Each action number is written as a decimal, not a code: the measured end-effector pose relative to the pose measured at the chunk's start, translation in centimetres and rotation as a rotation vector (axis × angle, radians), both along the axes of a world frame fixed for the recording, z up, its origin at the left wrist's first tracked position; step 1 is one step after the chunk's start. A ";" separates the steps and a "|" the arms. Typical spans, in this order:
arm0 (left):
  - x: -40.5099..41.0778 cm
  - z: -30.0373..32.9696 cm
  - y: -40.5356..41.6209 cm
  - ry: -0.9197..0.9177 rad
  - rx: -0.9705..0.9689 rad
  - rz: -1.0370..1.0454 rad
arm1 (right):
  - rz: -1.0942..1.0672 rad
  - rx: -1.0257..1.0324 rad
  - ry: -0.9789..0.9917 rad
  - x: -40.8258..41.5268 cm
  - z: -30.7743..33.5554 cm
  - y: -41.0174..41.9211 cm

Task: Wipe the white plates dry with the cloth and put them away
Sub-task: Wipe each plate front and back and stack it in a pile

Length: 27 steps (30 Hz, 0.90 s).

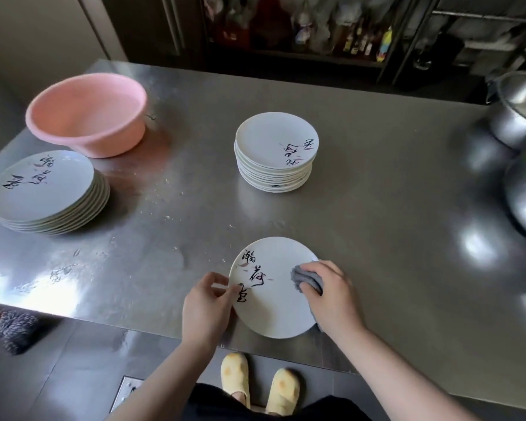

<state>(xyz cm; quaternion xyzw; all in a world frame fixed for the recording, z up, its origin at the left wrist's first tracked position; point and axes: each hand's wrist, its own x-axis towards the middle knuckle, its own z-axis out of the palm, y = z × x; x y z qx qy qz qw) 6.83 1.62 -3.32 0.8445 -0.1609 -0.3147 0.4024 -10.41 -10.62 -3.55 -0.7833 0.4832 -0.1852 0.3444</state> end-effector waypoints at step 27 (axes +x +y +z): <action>2.1 -1.0 -0.9 0.091 -0.035 -0.035 | 0.313 -0.127 0.245 3.5 -0.5 -1.3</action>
